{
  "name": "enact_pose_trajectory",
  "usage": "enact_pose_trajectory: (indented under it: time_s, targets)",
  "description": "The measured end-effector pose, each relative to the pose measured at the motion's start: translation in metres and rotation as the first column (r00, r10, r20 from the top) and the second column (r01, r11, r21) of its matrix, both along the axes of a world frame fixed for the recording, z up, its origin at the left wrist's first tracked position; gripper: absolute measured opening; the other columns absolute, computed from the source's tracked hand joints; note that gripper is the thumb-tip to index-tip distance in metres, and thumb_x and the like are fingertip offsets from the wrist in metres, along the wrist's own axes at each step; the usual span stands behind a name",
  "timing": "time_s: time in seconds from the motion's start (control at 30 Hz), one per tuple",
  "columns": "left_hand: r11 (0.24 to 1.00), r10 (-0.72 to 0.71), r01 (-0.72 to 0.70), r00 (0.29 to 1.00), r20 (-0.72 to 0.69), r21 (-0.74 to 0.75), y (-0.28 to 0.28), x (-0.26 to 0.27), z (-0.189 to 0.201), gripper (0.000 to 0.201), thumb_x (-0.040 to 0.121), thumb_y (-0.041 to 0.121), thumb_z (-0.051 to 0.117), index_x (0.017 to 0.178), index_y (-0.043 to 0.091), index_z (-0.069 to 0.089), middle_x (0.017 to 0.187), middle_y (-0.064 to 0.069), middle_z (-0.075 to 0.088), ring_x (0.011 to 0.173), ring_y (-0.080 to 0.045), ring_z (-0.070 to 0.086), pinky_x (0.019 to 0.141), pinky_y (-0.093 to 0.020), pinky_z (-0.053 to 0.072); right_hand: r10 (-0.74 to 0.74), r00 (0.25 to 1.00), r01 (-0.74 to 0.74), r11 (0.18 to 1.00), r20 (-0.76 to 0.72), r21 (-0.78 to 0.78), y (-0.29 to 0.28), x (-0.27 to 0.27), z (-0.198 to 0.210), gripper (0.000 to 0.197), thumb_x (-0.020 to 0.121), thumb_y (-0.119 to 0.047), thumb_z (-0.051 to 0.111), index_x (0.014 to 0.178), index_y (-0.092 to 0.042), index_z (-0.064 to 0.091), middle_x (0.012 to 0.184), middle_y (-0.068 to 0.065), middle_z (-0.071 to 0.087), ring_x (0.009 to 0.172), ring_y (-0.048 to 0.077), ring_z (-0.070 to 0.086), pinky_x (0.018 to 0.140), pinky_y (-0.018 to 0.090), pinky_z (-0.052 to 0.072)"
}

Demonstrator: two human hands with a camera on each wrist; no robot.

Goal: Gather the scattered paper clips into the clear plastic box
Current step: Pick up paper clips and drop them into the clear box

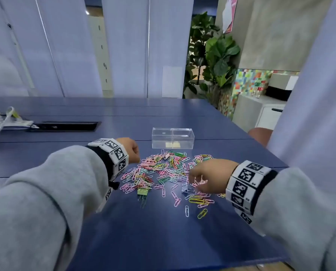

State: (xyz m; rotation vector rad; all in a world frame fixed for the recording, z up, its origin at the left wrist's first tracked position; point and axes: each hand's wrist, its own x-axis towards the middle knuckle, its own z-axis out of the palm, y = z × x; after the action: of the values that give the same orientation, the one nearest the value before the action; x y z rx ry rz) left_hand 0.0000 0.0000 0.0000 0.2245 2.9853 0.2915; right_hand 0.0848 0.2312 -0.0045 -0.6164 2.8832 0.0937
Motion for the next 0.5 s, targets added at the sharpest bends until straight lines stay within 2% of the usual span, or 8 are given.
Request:
enact_pose_trajectory:
  time_s: [0.1,0.2,0.3,0.4,0.5]
  targets:
    - [0.999,0.003,-0.003,1.000,0.008,-0.033,0.007,-0.027,-0.008,0.011,0.084,0.029,0.062,0.088,0.019,0.061,0.064,0.008,0.051,0.076,-0.016,0.056,0.064,-0.021,0.043,0.063,0.996,-0.068,0.995,0.070,0.070,-0.011,-0.022,-0.009,0.034,0.084,-0.034,0.058,0.118,-0.035,0.055,0.117,-0.008,0.062,0.106,0.019,0.058,0.091,0.033,0.048]
    - [0.999,-0.015,0.016,0.999,0.036,-0.036,0.016,-0.047,-0.016,0.013,0.084,0.031,0.061,0.087,0.019,0.061,0.063,0.006,0.052,0.076,-0.018,0.055,0.068,-0.023,0.042,0.141,0.985,-0.149,0.986,0.101,0.077,-0.020,-0.040,-0.019,0.036,0.085,-0.030,0.059,0.120,-0.034,0.055,0.120,-0.006,0.062,0.108,0.019,0.058,0.090,0.032,0.046]
    - [0.997,-0.041,0.044,0.998,0.055,-0.063,0.020,-0.063,-0.023,0.010,0.084,0.031,0.060,0.082,0.021,0.058,0.073,0.000,0.056,0.073,-0.018,0.052,0.063,-0.022,0.040,0.184,0.975,-0.194,0.979,0.124,0.068,-0.021,-0.051,-0.028,0.030,0.084,-0.025,0.059,0.114,-0.029,0.060,0.113,-0.003,0.065,0.104,0.021,0.059,0.088,0.032,0.047]
    - [0.997,-0.057,0.062,0.995,0.087,-0.054,0.026,-0.076,-0.028,0.014,0.081,0.034,0.064,0.084,0.020,0.061,0.082,-0.001,0.061,0.076,-0.019,0.056,0.069,-0.024,0.044,0.196,0.966,-0.207,0.977,0.168,0.049,-0.017,-0.059,-0.034,0.024,0.085,-0.019,0.058,0.108,-0.022,0.062,0.108,0.002,0.066,0.100,0.025,0.060,0.087,0.032,0.049]
    - [0.993,-0.068,0.079,0.989,0.131,-0.084,0.031,-0.090,-0.035,0.021,0.077,0.037,0.067,0.081,0.019,0.059,0.080,-0.001,0.060,0.075,-0.020,0.054,0.068,-0.026,0.043,0.195,0.961,-0.199,0.980,0.195,0.004,-0.010,-0.069,-0.032,0.018,0.084,-0.013,0.058,0.100,-0.016,0.065,0.102,0.005,0.067,0.094,0.025,0.060,0.078,0.028,0.046]
